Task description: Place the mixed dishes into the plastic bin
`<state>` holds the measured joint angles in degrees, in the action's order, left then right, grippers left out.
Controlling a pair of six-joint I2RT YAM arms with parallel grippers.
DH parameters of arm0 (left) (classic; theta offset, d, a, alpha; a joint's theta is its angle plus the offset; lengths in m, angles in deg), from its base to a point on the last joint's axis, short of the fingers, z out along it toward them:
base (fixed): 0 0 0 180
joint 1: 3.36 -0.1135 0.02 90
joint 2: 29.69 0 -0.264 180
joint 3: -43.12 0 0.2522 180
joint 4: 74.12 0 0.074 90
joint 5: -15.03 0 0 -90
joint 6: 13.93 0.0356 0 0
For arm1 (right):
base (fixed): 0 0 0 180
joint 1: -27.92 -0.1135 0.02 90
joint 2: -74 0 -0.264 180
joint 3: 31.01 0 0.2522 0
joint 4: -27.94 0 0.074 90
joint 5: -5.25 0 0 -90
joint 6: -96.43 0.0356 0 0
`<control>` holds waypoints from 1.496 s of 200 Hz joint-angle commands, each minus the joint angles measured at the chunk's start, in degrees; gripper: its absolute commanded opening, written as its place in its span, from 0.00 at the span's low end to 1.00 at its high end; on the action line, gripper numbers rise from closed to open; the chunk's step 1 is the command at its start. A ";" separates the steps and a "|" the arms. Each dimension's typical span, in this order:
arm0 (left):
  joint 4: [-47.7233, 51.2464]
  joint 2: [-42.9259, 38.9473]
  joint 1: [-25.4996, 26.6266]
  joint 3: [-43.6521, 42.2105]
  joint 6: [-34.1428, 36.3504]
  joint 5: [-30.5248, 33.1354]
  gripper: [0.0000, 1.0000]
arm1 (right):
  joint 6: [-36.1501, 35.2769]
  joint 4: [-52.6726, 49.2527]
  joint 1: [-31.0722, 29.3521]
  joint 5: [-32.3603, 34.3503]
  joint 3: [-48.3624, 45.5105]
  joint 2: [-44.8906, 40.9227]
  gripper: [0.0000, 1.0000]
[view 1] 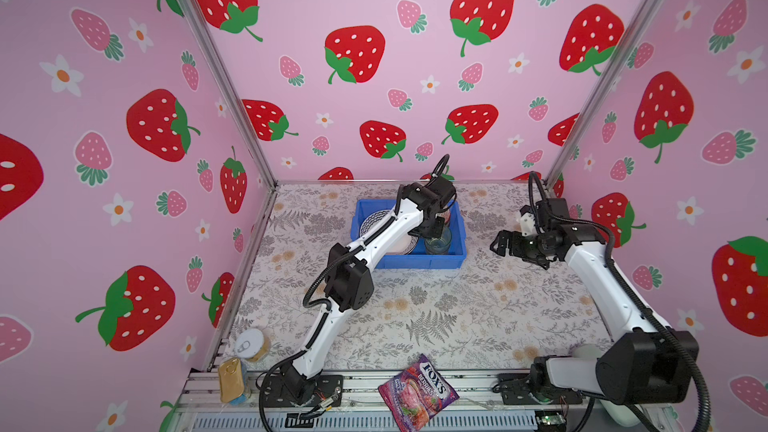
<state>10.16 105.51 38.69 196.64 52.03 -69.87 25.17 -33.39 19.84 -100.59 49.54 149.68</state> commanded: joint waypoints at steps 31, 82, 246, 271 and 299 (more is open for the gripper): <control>0.16 0.73 0.72 1.56 -0.33 -2.34 0.35 | -0.99 -0.39 0.37 -0.77 -0.26 0.39 0.99; -1.08 -3.05 0.84 1.47 -0.58 -3.70 0.64 | -0.99 -0.51 0.43 -0.69 0.64 0.14 0.99; -54.26 -69.78 -25.79 -76.81 11.69 -3.72 0.98 | 0.41 31.05 0.50 11.15 -1.45 -0.91 0.99; -62.68 -76.44 -26.15 -89.40 17.99 6.71 0.94 | -0.68 37.35 0.45 14.78 -4.97 -1.44 0.99; -76.71 -79.30 -26.73 -102.83 23.67 12.95 0.90 | -3.84 51.32 0.56 18.19 -13.67 -2.31 0.99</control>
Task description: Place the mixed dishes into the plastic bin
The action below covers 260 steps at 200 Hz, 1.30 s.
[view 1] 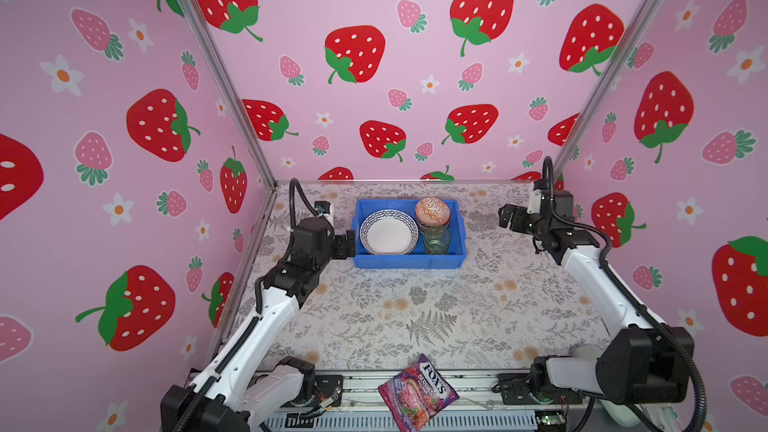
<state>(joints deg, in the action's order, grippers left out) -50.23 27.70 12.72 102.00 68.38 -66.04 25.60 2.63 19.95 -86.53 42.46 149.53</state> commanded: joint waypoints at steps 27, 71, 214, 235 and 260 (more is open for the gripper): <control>-24.76 0.46 -3.23 -15.41 8.82 9.29 0.91 | -11.09 29.41 0.39 5.60 -16.34 -2.94 0.99; -41.44 5.55 -7.50 -24.30 6.48 9.41 0.96 | -16.35 44.82 0.41 8.95 -27.33 -0.09 0.99; -60.86 30.57 -12.47 -23.30 7.07 2.60 0.99 | -19.18 89.36 0.50 10.72 -46.86 15.20 0.99; -55.77 31.08 -14.61 -20.33 5.99 -1.38 0.99 | -20.45 84.63 0.63 7.28 -45.02 14.70 0.99; -53.90 31.63 -16.07 -18.95 5.22 -4.18 0.99 | -19.09 82.61 2.17 5.91 -43.92 14.78 0.99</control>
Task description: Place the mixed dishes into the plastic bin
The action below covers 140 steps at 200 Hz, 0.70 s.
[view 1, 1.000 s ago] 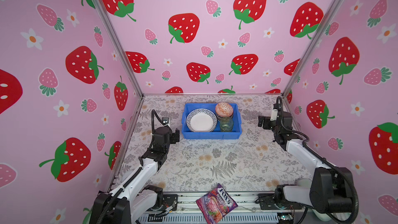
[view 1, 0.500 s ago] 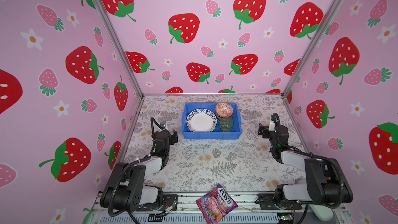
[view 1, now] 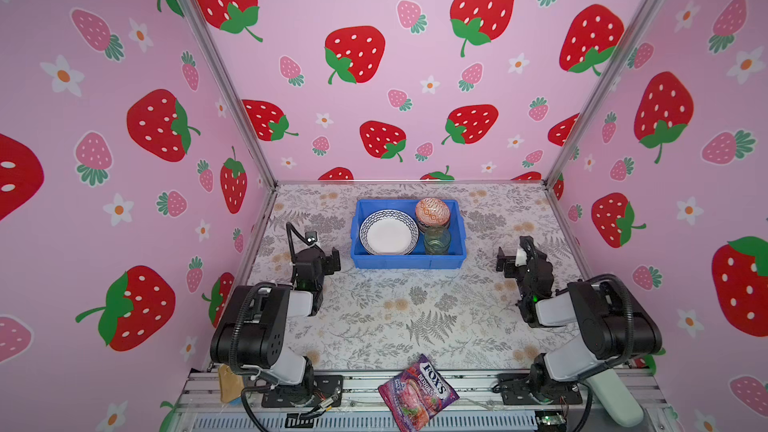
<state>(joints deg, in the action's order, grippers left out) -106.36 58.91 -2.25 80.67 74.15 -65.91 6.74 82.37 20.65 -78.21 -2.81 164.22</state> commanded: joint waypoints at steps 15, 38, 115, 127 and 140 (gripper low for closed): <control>2.41 0.36 -1.10 2.41 -0.55 -4.31 0.99 | -0.23 2.81 1.47 -2.42 1.36 0.01 0.99; 2.20 0.21 -1.10 2.27 -0.57 -4.31 0.99 | -0.32 2.86 1.47 -2.42 1.21 -0.20 0.99; 2.00 0.12 -1.10 2.13 -0.45 -4.29 0.99 | -0.32 2.99 1.47 -2.41 1.12 -0.22 0.99; 1.94 0.09 -1.10 2.13 -0.46 -4.26 0.99 | -0.32 2.99 1.49 -2.33 1.12 -0.14 0.99; 1.96 0.16 -1.10 2.14 -0.46 -4.23 0.99 | -0.32 2.85 1.51 -2.33 1.28 -0.07 0.99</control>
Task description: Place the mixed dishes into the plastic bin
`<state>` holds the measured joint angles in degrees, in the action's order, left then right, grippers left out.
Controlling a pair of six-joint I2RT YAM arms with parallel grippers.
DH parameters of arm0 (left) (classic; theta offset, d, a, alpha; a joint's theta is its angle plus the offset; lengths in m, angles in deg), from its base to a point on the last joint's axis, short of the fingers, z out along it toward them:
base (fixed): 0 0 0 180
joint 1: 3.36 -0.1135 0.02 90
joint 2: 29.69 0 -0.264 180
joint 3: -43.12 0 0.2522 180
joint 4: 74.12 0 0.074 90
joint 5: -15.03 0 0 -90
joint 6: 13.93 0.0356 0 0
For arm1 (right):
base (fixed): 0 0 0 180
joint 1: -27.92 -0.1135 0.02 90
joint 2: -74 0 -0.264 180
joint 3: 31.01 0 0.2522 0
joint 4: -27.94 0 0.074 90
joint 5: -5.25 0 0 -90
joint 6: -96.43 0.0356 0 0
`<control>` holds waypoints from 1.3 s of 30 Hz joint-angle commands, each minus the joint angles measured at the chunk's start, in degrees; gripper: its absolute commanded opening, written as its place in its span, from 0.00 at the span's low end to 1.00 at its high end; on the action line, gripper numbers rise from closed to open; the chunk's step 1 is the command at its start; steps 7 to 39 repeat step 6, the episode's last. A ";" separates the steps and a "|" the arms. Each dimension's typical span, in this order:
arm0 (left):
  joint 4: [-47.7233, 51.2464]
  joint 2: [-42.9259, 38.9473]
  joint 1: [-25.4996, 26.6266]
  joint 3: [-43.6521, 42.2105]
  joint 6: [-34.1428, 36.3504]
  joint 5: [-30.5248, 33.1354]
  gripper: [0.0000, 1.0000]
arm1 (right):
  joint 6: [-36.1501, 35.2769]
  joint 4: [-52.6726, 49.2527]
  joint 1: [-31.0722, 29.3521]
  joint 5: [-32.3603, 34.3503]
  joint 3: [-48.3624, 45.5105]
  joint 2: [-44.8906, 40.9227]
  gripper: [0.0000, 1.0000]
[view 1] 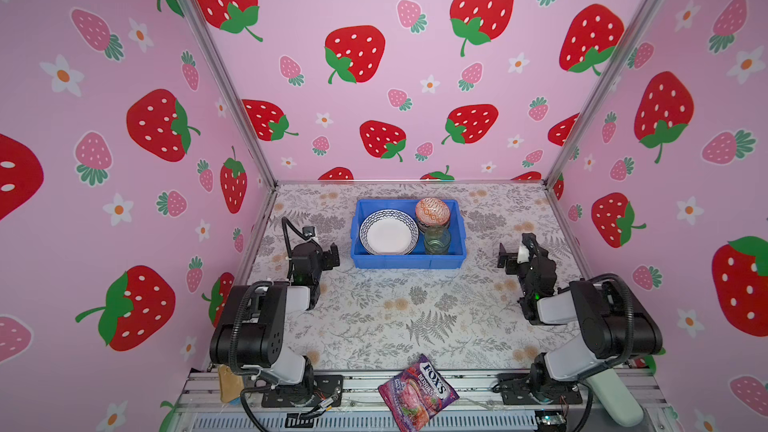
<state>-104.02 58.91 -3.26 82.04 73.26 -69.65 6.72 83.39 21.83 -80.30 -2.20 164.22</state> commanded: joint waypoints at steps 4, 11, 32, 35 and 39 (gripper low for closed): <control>-0.42 0.20 -0.10 0.75 0.43 -0.53 0.99 | -0.28 1.37 0.29 -0.23 1.08 0.23 0.99; -0.37 0.17 -0.10 0.76 0.37 -0.56 0.99 | -0.29 1.60 0.24 -0.11 0.80 -0.08 0.99; -0.37 0.17 -0.10 0.76 0.37 -0.56 0.99 | -0.29 1.60 0.24 -0.11 0.80 -0.08 0.99; -0.37 0.17 -0.10 0.76 0.37 -0.56 0.99 | -0.29 1.60 0.24 -0.11 0.80 -0.08 0.99; -0.37 0.17 -0.10 0.76 0.37 -0.56 0.99 | -0.29 1.60 0.24 -0.11 0.80 -0.08 0.99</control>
